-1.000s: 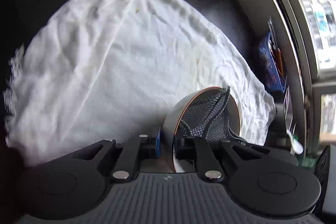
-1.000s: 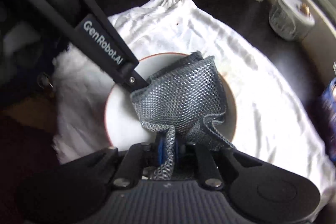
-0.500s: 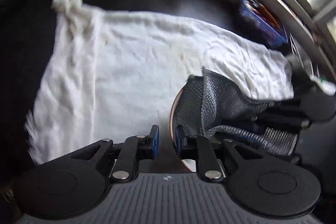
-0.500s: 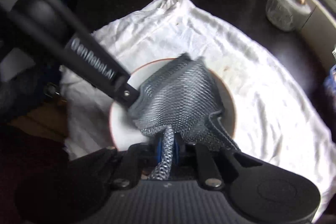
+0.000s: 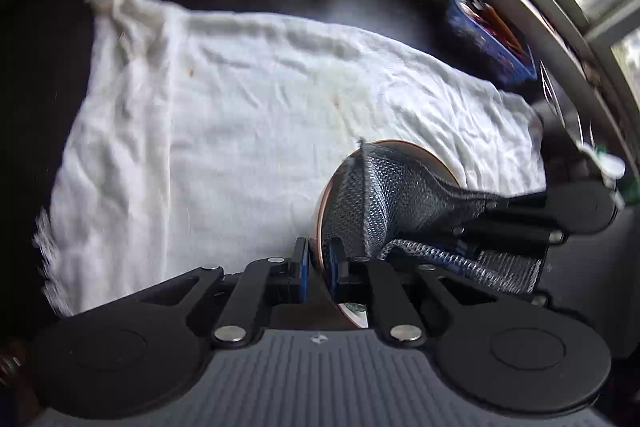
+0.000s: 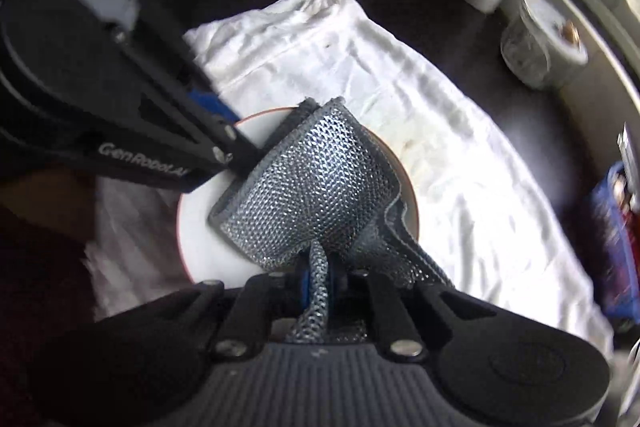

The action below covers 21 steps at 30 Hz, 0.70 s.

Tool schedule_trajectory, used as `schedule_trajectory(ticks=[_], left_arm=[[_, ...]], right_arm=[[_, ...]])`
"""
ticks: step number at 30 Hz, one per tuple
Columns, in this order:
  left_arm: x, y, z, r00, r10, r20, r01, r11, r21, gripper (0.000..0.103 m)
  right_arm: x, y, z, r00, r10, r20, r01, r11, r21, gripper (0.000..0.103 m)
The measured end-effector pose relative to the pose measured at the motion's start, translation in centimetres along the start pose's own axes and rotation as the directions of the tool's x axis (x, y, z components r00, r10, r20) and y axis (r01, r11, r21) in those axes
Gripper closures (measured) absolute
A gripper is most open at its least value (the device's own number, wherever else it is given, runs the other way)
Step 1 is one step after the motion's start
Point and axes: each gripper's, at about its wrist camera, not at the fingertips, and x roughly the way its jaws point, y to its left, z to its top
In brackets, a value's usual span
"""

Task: Clean bowl
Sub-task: 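Rub the mesh pad inside the bowl with the right gripper while left gripper holds the rim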

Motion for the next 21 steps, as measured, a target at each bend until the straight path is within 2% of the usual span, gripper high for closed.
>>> schedule_trajectory(ticks=[3,7,10,12,15,17,19,21], left_arm=[[0.1,1.6,-0.3,0.998,-0.051,-0.023,0.046,0.982,-0.183,0.093],[0.4,2.9,-0.8,0.994,-0.093,-0.052,0.070,0.938,-0.338,0.092],[0.7,3.1,-1.5,0.988,-0.126,-0.084,0.083,0.914,-0.396,0.091],[0.7,3.0,-1.8,0.988,-0.127,-0.086,0.084,0.918,-0.389,0.091],[0.6,2.0,-1.4,0.993,-0.086,-0.085,0.059,0.958,-0.279,0.091],[0.4,0.1,-1.0,0.998,-0.007,-0.061,0.001,0.996,-0.084,0.091],[0.1,-1.5,-0.8,0.997,0.071,-0.005,-0.070,0.993,0.090,0.090],[-0.1,-3.1,-0.8,0.986,0.152,0.074,-0.166,0.949,0.268,0.086]], right_arm=[[0.0,-0.8,-0.3,0.996,0.087,0.021,-0.089,0.985,0.151,0.094],[-0.4,-1.2,-0.6,0.985,0.163,0.057,-0.172,0.944,0.281,0.091],[-0.7,-1.7,-0.6,0.973,0.215,0.079,-0.229,0.911,0.344,0.087],[-0.8,-1.7,-0.8,0.970,0.227,0.081,-0.241,0.904,0.354,0.087],[-0.8,-0.9,-0.8,0.979,0.194,0.063,-0.204,0.939,0.276,0.090],[-0.9,-0.3,-0.8,0.988,0.148,0.053,-0.155,0.968,0.199,0.094],[-1.0,0.3,-0.7,0.996,0.076,0.043,-0.080,0.991,0.108,0.097],[-1.4,0.6,-0.8,0.999,0.025,0.045,-0.027,0.999,0.036,0.097]])
